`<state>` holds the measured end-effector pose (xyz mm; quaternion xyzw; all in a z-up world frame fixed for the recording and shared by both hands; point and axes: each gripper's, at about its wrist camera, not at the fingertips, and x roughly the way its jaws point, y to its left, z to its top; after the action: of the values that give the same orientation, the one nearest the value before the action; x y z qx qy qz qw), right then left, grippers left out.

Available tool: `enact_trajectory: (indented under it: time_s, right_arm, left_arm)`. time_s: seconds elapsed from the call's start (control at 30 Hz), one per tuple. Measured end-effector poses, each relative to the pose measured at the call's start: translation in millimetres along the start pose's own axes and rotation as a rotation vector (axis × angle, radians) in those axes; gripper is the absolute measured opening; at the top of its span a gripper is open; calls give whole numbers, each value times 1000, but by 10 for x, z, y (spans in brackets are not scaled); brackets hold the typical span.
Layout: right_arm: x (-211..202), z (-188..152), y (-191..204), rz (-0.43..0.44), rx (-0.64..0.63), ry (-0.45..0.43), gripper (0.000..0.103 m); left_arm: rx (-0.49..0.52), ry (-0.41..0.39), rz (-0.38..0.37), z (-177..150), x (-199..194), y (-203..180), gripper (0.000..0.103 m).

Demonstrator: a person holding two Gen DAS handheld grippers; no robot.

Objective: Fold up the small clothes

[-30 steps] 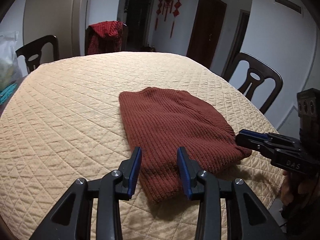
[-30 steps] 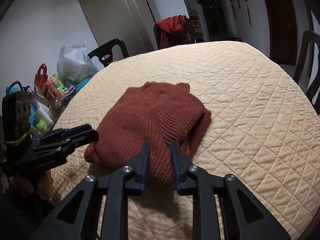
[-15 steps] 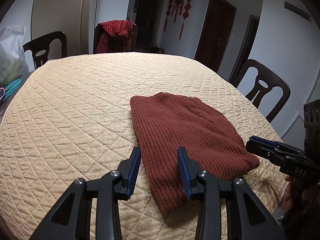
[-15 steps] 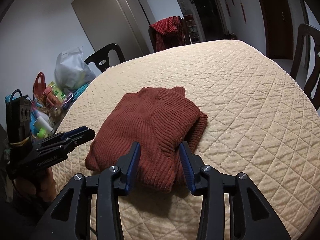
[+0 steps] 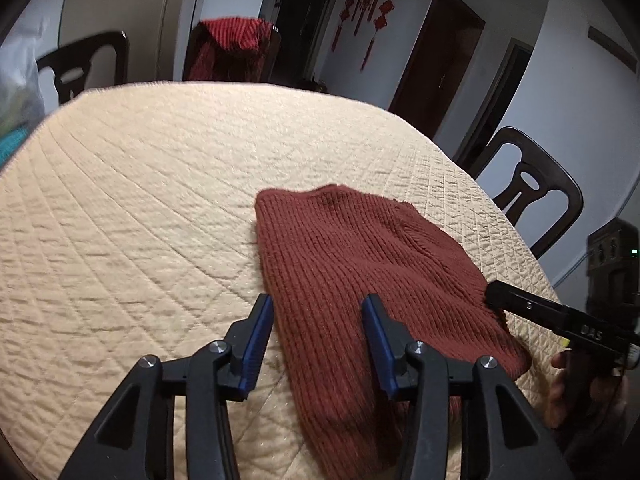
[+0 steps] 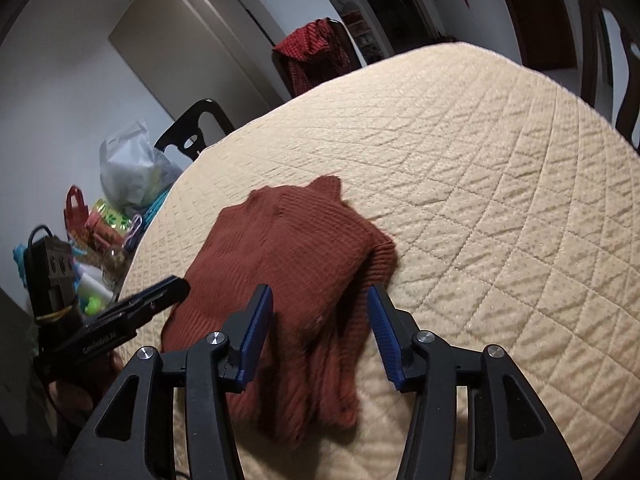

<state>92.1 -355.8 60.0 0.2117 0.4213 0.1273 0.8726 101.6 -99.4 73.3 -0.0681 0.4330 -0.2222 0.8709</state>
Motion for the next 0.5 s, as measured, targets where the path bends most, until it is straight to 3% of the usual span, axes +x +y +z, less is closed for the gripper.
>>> enact_trajectory:
  time_s: [0.2,0.43,0.5]
  right_arm:
    - [190,53,-196,65,95,39,51]
    - [253,120,-224,89,111,59,51]
    - [270,129,-231,96,119,69,40]
  left_arm:
    - [-60,37,-61,-22,136,98,62]
    - [-63,59,-82,-37,195,61,62]
    - [-46,60,-75,-24,201,24,60]
